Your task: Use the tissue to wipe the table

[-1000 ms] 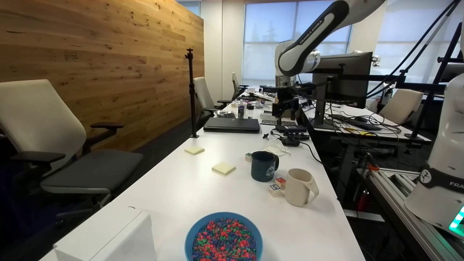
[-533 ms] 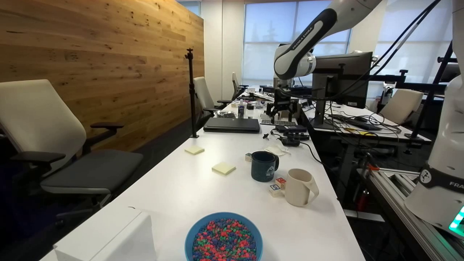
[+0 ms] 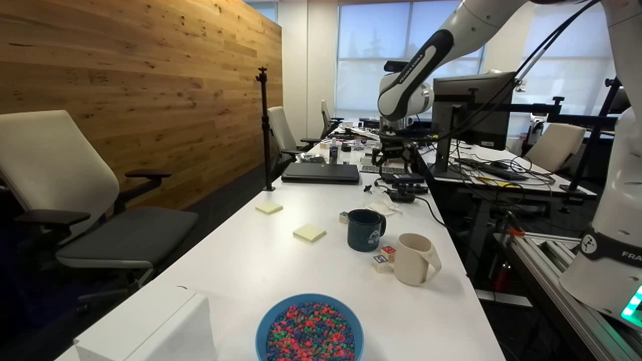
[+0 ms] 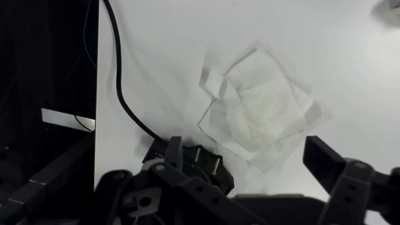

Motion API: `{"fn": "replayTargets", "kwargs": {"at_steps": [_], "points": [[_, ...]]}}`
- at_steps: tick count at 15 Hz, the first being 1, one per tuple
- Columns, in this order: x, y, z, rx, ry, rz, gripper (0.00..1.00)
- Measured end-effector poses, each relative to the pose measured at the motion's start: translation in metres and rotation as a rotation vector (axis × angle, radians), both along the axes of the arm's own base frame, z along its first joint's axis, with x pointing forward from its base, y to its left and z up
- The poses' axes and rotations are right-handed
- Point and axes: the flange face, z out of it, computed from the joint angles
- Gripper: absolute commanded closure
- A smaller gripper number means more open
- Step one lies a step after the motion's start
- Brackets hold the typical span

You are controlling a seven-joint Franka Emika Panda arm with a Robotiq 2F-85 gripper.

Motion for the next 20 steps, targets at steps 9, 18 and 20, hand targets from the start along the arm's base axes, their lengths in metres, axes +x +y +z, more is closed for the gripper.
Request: {"fn": "replayTargets", "kwargs": {"at_steps": [9,18,20], "points": [[0.011,-0.003,-0.005,-0.034,-0.005,-0.043,0.00],[0.038,-0.016,-0.083,-0.139,0.037,-0.003,0.00],[0.044,-0.020,-0.092,-0.149,0.037,-0.007,0.00]]}}
